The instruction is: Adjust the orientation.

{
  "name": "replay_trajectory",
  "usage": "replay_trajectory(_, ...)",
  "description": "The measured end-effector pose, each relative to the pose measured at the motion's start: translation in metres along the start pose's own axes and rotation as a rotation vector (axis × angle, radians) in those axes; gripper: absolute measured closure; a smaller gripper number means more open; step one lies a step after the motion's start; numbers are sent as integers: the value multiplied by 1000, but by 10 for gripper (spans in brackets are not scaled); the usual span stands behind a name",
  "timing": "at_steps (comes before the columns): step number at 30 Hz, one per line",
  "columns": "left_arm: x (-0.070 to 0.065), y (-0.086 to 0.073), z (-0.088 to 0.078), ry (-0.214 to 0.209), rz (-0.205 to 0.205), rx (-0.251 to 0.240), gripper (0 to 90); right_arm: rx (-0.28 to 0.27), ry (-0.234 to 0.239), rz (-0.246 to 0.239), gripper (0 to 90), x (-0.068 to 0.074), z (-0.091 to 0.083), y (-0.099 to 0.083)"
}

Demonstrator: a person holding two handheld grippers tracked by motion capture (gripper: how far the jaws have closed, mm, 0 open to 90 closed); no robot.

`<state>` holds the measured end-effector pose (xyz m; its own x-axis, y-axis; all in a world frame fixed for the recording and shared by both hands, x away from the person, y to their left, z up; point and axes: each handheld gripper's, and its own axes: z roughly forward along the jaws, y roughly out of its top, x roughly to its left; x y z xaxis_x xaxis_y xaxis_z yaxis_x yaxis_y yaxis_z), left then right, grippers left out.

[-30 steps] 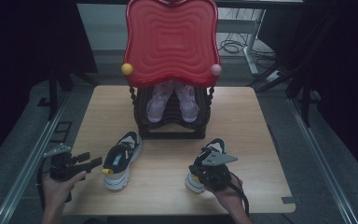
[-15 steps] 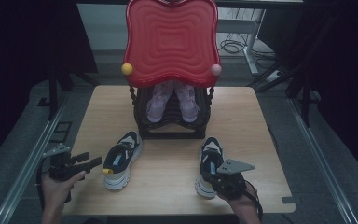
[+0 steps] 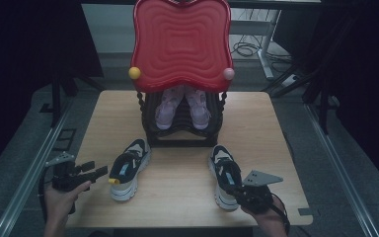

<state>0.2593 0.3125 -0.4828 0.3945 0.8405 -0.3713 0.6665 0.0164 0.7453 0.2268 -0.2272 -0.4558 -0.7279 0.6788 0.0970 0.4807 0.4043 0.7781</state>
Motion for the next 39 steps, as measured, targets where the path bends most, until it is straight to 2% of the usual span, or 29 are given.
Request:
replay_trajectory(7,0,0,1,2,0,2,289,9,-1,17,893,-11,-7,-9)
replay_trajectory(22,1,-1,1,2,-1,4,289,-8,-47,64,894,-37,-25,-19)
replay_trajectory(39,-1,0,1,0,5,2,290,-40,-34,64,893,-38,-24,-18)
